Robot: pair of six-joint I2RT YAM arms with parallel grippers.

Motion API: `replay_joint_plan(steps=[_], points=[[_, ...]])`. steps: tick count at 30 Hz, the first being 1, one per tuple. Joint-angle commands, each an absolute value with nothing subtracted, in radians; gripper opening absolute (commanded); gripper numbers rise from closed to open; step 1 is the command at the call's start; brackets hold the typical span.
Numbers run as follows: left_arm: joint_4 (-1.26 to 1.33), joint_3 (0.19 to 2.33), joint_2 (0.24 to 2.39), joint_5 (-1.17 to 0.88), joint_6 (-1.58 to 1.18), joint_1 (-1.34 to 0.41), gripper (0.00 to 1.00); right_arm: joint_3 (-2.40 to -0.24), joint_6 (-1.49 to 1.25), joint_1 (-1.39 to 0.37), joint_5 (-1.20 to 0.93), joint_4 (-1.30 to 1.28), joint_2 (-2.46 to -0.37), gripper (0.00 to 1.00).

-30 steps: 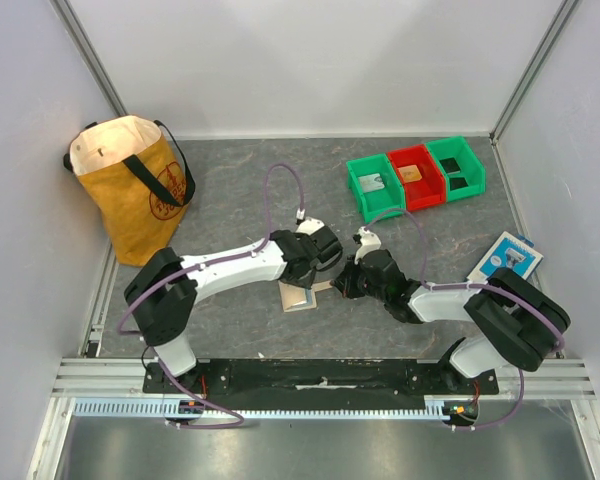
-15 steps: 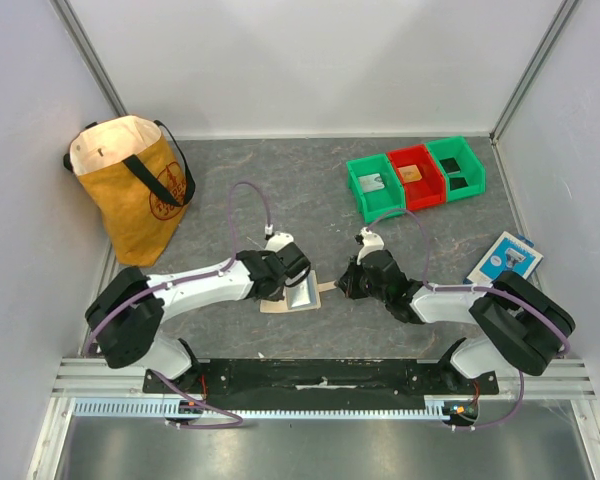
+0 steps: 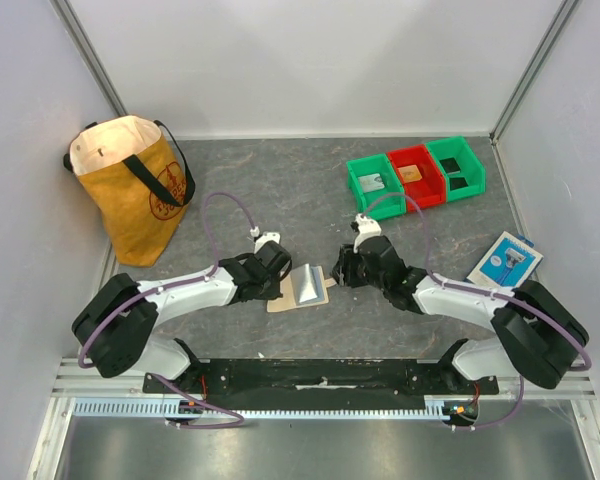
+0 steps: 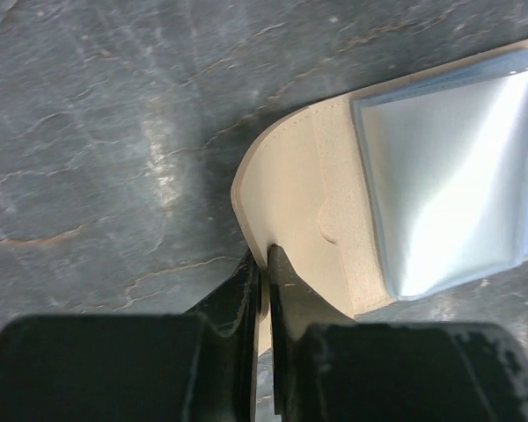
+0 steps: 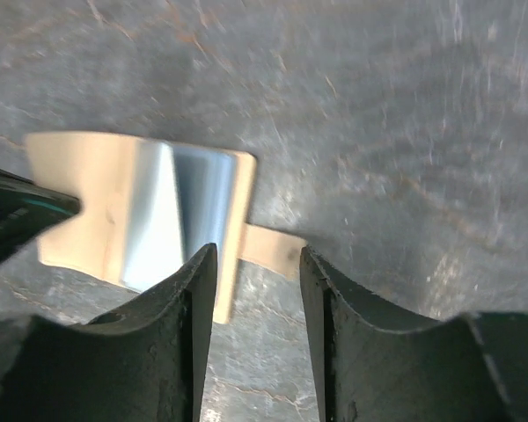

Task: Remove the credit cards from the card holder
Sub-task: Open the card holder at the center of the board.

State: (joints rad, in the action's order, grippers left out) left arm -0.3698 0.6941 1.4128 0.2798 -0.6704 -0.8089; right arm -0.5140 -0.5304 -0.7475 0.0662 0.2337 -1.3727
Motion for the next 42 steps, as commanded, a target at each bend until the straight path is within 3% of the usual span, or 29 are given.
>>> replay_joint_plan(steps=[1, 4, 12, 21, 32, 37, 42], points=[[-0.272, 0.692, 1.413, 0.23, -0.707, -0.815, 0.1, -0.652, -0.453, -0.742, 0.077, 0.092, -1.301, 0.52], [-0.256, 0.69, 1.413, 0.219, -0.709, -0.811, 0.09, -0.687, -0.437, -0.742, 0.048, 0.083, -1.279, 0.49], [-0.224, 0.683, 1.425, 0.202, -0.713, -0.811, 0.09, -0.704, -0.425, -0.729, 0.003, 0.162, -1.411, 0.27], [-0.201, 0.669, 1.453, 0.201, -0.712, -0.811, 0.08, -0.712, -0.394, -0.718, -0.081, 0.256, -1.583, 0.25], [-0.198, 0.673, 1.462, 0.192, -0.713, -0.811, 0.08, -0.71, -0.37, -0.718, -0.265, 0.293, -1.594, 0.22], [-0.189, 0.673, 1.451, 0.186, -0.722, -0.81, 0.11, -0.721, -0.377, -0.721, -0.376, 0.325, -1.612, 0.21], [-0.172, 0.66, 1.393, 0.186, -0.738, -0.81, 0.2, -0.756, -0.377, -0.744, -0.408, 0.316, -1.647, 0.22]])
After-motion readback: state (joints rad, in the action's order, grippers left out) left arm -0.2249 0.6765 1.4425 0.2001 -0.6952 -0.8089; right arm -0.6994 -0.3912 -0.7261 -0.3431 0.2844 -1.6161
